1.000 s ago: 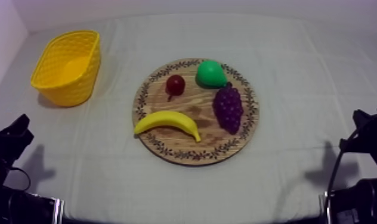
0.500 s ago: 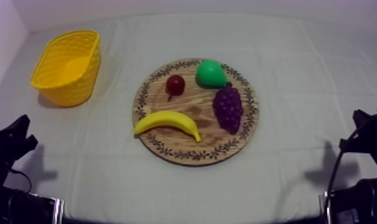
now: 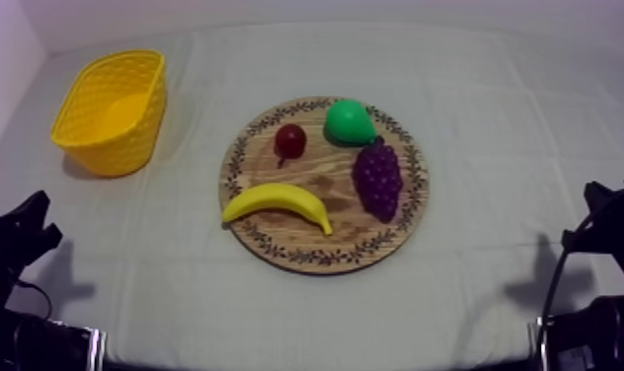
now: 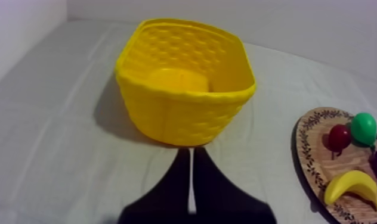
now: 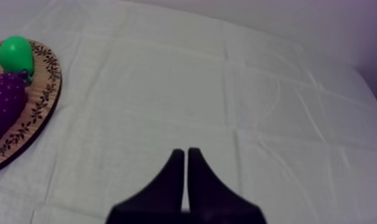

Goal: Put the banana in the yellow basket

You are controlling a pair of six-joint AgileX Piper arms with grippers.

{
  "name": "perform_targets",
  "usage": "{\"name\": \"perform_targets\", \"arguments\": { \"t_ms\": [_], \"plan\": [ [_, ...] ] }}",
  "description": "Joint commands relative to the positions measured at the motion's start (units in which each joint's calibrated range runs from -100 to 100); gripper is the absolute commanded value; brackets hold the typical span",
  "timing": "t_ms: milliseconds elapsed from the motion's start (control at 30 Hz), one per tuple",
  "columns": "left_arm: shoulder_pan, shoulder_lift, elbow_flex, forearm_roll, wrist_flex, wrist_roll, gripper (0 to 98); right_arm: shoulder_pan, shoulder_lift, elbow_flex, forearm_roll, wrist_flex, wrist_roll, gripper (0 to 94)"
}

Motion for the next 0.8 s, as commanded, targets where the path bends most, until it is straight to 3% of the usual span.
{"name": "perform_targets", "arguments": {
  "t_ms": [0,467,767],
  "plan": [
    [0.0,0.0,-0.1,0.01,0.0,0.0,0.1,0.0,0.0,0.0,0.0,0.1,0.0,0.3],
    [0.0,1.0,-1.8,0.00,-1.1,-0.7,0.1,0.0,0.0,0.0,0.0,0.1,0.0,0.3],
    [3.2,13.7,-16.6,-0.06,-1.1,-2.8,0.1,0.0,0.0,0.0,0.0,0.1,0.0,0.3]
  ]
}}
